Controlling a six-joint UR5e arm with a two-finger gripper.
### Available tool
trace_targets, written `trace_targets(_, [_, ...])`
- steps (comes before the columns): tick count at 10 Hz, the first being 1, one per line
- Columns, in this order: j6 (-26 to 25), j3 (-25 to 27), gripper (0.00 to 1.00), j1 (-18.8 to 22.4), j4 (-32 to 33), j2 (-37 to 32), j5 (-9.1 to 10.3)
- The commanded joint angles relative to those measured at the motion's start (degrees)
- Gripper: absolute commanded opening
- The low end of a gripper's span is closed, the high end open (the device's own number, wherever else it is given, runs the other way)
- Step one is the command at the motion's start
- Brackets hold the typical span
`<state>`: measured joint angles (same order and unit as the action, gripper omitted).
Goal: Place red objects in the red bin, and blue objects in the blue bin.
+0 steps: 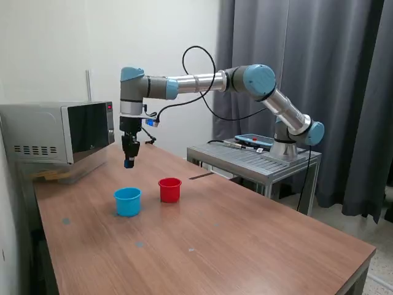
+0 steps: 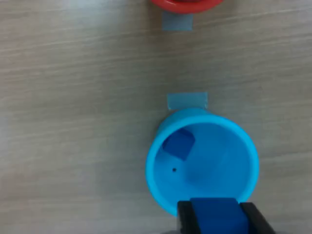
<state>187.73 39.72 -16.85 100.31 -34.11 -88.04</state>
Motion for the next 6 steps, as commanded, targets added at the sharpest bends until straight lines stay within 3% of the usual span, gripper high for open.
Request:
trace_targets(1, [-0.1,-0.1,0.00,0.2,0.5,2.3,0.06])
trace_targets(4, [-0.1,-0.1,0.00,0.7,3.8,3.7,1.55])
trace_targets(6, [0.0,0.1,0.00,1.2,5.9,4.5,1.46])
